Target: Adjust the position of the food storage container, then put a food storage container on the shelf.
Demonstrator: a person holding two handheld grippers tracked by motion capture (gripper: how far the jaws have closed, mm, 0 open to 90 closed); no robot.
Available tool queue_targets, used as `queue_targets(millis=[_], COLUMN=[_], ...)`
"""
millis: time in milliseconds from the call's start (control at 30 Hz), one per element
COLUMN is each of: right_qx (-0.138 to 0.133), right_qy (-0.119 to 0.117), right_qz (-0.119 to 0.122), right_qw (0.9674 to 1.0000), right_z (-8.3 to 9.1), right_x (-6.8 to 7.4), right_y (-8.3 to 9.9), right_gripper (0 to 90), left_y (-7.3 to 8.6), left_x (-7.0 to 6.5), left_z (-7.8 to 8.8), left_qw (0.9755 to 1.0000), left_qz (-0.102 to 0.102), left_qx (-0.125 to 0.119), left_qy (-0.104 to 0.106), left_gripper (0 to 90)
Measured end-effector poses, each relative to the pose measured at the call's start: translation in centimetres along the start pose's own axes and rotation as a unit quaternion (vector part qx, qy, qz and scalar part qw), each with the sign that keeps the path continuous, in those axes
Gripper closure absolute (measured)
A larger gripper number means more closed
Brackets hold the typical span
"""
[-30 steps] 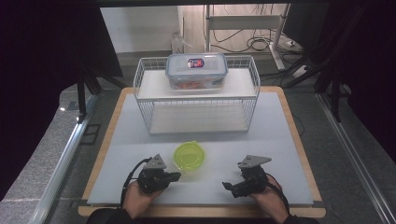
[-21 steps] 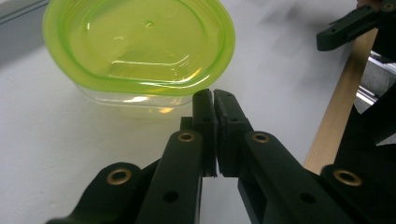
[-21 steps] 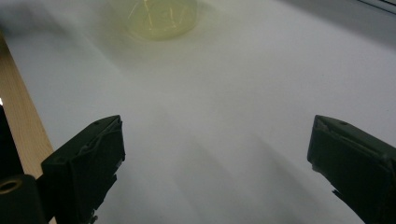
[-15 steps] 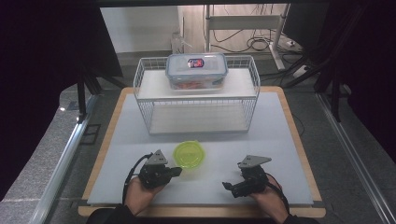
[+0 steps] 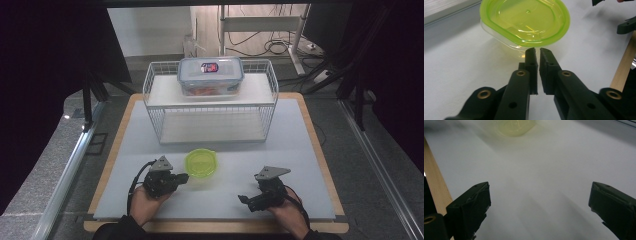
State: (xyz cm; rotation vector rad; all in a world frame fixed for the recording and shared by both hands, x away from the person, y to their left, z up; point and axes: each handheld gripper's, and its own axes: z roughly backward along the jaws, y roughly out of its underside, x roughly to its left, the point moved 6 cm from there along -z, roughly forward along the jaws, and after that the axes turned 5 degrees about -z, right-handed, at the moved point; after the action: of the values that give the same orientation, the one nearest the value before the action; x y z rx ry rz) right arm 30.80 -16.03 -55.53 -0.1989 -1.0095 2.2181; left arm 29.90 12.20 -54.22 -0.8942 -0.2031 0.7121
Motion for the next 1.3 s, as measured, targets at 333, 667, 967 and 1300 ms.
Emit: queue_targets(millis=[333,667,967,1300], right_qx=[-0.002,-0.019,-0.028,-0.019], right_qy=[-0.002,0.001,-0.023,-0.024], right_qz=[-0.002,-0.009,-0.035,-0.069], right_qw=[1.0,0.9998,0.9987,0.9971], right_z=[0.1,0.4,0.0,-0.8], right_x=[0.0,-0.1,-0.4,-1.4], right_y=[0.0,-0.6,-2.3,-4.2], right_gripper=[3.9,1.3,3.5,1.2], left_y=[1.1,1.7,3.1,4.0], left_x=[-0.5,-0.9,-0.7,-0.7], left_z=[0.8,1.6,2.6,2.7], left_qw=[0.9983,0.9968,0.996,0.9964], left_qz=[-0.043,-0.059,-0.051,-0.045], left_qx=[0.014,-0.005,-0.01,-0.005], left_qy=[-0.036,-0.055,-0.072,-0.072], left_gripper=[24.8,4.5,3.9,3.6])
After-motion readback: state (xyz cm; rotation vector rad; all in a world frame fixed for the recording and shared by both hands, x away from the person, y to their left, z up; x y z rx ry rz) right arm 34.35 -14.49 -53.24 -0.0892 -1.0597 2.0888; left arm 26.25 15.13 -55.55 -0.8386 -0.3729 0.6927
